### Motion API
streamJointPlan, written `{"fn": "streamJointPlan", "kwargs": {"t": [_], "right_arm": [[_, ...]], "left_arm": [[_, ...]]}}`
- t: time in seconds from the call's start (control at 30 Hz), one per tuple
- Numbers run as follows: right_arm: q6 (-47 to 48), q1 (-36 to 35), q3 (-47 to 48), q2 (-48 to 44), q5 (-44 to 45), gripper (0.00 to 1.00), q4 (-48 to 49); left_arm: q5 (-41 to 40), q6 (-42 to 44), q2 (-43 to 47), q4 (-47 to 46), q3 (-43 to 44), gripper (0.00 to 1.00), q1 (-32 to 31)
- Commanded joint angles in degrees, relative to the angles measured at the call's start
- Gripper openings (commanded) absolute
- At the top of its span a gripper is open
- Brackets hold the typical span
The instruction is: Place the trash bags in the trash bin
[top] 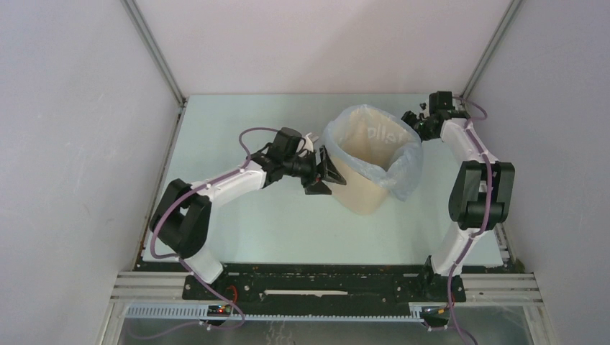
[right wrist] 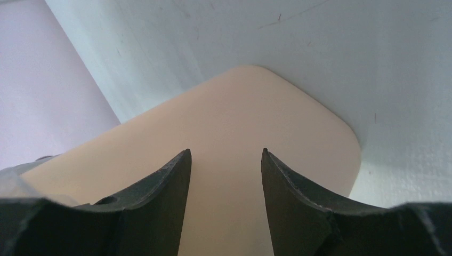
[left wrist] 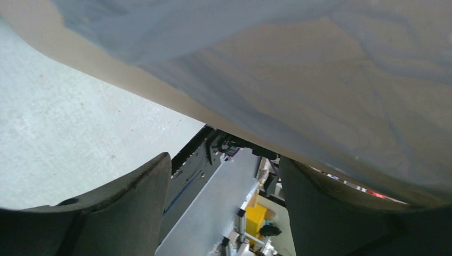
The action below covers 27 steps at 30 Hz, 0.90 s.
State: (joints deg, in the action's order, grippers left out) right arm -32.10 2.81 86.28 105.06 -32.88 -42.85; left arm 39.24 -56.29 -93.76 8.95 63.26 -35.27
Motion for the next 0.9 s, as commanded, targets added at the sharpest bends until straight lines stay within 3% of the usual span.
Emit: {"fn": "streamJointPlan", "kwargs": {"t": [0.0, 0.23, 0.43, 0.67, 0.87], "right_arm": [[9.3, 1.1, 4.4, -5.2, 4.4, 0.61, -15.3], [13.2, 8.6, 4.0, -14.8, 14.5, 0.62, -22.8], [13.7, 9.0, 0.8, -25.4, 17.8, 0.63, -28.0], [3.4, 9.1, -12.2, -48.4, 6.5, 0.65, -23.7], [1.9, 9.1, -16.8, -58.0, 6.1, 0.66, -30.2]], "left_arm": [[-0.8, 6.4, 6.8, 1.6, -1.2, 0.81, 1.9], [-0.4, 12.3, 17.7, 8.9, -6.6, 0.83, 8.6], [1.7, 12.2, 21.5, 9.6, -8.5, 0.88, 13.9], [6.2, -9.5, 15.3, -11.9, -10.9, 0.9, 17.6], [6.5, -13.6, 11.5, -17.8, -9.6, 0.88, 17.7]]}}
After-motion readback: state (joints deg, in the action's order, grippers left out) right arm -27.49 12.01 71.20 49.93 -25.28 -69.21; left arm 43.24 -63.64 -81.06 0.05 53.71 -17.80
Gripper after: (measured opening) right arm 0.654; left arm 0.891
